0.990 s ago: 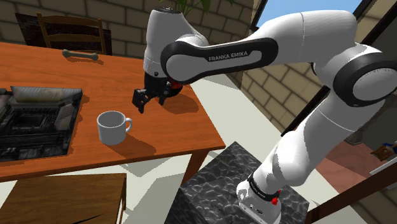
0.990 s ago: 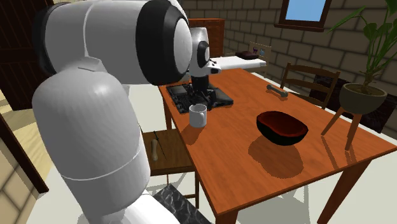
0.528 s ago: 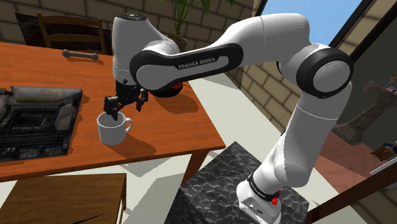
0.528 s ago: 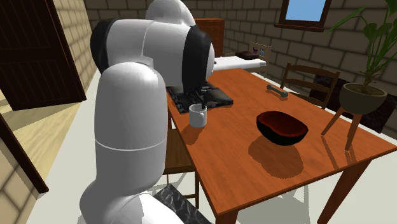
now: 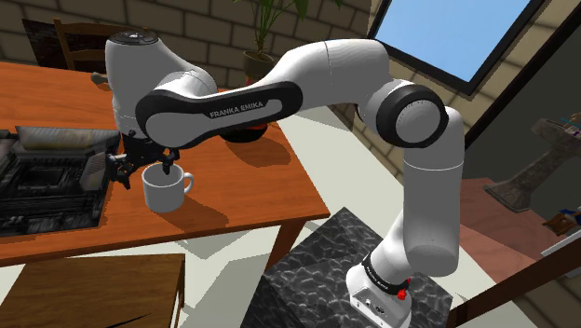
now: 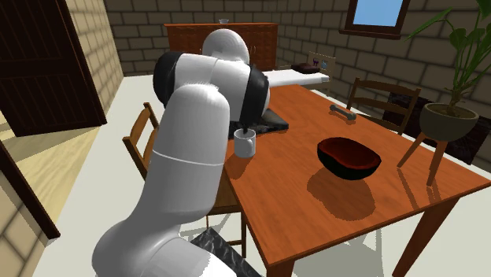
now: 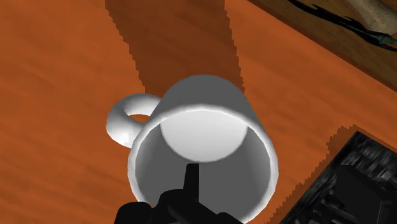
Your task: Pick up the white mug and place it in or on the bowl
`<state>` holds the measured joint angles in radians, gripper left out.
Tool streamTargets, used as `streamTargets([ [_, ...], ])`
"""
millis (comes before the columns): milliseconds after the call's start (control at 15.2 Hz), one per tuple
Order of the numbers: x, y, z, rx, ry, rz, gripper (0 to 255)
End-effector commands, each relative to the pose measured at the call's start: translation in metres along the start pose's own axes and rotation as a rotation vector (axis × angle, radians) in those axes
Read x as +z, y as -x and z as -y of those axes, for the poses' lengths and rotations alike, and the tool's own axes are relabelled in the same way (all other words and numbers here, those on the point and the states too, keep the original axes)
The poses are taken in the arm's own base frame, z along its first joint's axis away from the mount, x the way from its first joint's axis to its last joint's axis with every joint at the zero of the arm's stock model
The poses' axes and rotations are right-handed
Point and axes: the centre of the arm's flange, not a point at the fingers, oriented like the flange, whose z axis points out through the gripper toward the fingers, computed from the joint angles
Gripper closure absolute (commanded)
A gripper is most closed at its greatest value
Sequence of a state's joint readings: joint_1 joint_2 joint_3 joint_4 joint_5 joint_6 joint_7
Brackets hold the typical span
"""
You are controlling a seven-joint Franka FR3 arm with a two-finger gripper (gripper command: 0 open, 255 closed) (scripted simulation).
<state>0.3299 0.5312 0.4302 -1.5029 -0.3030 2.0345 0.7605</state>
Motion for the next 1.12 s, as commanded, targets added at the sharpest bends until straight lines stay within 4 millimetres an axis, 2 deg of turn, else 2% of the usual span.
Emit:
streamTargets([
  [0, 0.009, -0.001, 0.004, 0.001, 0.000, 0.000, 0],
  [396, 0.039, -0.001, 0.004, 0.001, 0.000, 0.000, 0],
  [858, 0.039, -0.001, 0.004, 0.001, 0.000, 0.000, 0],
  [924, 0.039, -0.001, 0.004, 0.001, 0.000, 0.000, 255],
  [1056, 0.039, -0.001, 0.004, 0.001, 0.000, 0.000, 255],
])
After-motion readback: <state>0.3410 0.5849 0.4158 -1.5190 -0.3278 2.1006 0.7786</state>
